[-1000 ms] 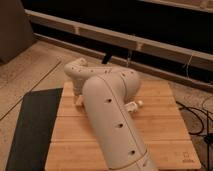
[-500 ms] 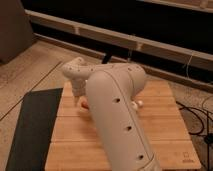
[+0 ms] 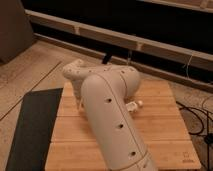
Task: Drag the pepper across the table
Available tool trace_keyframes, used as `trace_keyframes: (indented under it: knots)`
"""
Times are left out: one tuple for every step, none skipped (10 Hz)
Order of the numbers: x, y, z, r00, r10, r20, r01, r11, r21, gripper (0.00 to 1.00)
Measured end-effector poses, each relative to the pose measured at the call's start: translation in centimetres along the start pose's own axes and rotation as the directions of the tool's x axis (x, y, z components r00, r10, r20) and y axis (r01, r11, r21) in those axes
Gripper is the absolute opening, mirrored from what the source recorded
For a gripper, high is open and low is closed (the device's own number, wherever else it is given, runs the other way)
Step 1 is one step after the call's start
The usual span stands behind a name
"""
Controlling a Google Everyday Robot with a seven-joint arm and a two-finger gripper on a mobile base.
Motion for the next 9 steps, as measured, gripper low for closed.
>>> trace_keyframes:
  knots:
    - [-0.2,0.3,0.2,1.0,-0.002,-0.008,0.002,1.0,-0.008,0.65]
    - [-0.1,0.4,0.5,1.0,-0.005,-0.019,0.005,1.0,-0.008,0.65]
    - [0.0,0.3,0.9,0.999,-0.007,-0.045,0.007,1.0,-0.003,0.65]
    - [0.1,0.1,1.3,0.998,-0.006,-0.063,0.006,1.0,0.002,0.65]
    - [0.1,0.0,1.5,0.997,-0.002,-0.077,0.003,1.0,0.005,0.65]
    - [-0.1,-0.1,1.7,0.996,0.001,-0.088,-0.001,1.0,0.006,0.65]
    - [-0.3,-0.1,1.8,0.996,0.003,-0.092,-0.002,1.0,0.007,0.64]
    - [-0.5,-0.1,1.8,0.995,0.005,-0.096,-0.004,1.0,0.01,0.55]
    - [-0.7,-0.1,1.8,0.996,0.003,-0.094,-0.002,1.0,0.013,0.45]
